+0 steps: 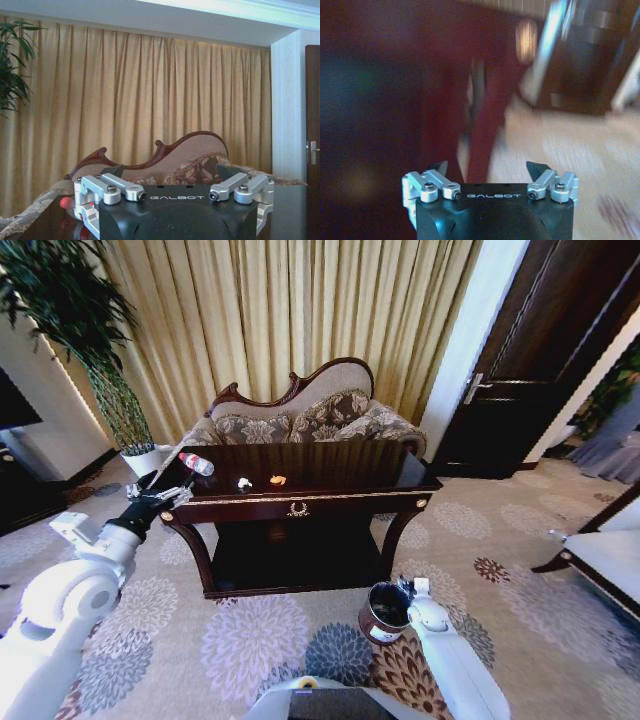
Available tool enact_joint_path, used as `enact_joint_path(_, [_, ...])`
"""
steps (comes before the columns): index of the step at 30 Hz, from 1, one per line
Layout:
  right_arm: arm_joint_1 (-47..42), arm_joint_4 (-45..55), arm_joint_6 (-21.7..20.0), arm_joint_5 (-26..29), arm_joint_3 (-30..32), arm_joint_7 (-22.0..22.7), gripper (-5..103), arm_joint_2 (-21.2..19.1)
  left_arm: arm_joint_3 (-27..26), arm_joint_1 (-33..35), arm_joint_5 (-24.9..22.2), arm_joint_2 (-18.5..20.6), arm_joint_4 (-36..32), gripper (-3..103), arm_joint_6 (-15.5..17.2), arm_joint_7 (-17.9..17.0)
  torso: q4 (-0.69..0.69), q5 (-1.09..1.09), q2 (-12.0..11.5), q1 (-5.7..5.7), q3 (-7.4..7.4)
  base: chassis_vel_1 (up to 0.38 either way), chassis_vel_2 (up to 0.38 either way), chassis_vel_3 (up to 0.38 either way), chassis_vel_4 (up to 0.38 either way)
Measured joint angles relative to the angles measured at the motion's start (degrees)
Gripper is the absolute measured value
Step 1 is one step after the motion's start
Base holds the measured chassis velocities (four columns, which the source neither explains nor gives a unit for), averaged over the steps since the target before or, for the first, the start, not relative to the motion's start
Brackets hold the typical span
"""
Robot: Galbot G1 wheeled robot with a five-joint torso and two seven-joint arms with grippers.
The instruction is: Move to the front of the table and place the trash on the table into the trash bin.
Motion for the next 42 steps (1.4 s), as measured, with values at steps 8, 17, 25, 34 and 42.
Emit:
enact_joint_path(8, [-3.8,20.9,0.2,2.1,-1.5,0.5,100,-1.2,0.0,0.5,0.1,-0.5,-0.1,100,-0.2,0.0,0.00,0.01,0.0,0.00,0.00,0.000,0.000,0.000,0.000])
enact_joint_path(17, [-7.2,38.8,-5.5,2.5,-3.9,-0.6,100,-4.7,0.5,0.7,0.5,-1.0,0.1,100,-0.4,0.2,0.00,0.01,0.0,0.00,0.00,0.000,0.000,0.000,0.000])
enact_joint_path(25, [-7.9,39.3,-5.8,1.6,-3.2,-2.1,100,-6.1,1.7,0.0,1.0,-0.9,0.5,100,-0.6,0.3,-0.01,0.02,0.0,0.00,0.00,0.000,0.000,0.000,0.000])
enact_joint_path(34, [-7.7,37.9,-5.2,1.3,-3.4,-1.9,100,-6.1,1.7,-0.1,1.0,-0.4,1.4,100,-0.9,0.7,0.00,0.02,0.0,-0.01,0.00,-0.006,0.044,0.013,-0.043])
enact_joint_path(42, [-7.4,37.4,-5.3,1.0,-3.4,-1.6,100,-6.1,2.0,-0.5,1.0,-0.3,1.8,100,-1.0,0.9,0.00,0.00,0.0,0.01,0.01,-0.028,0.111,0.032,-0.111])
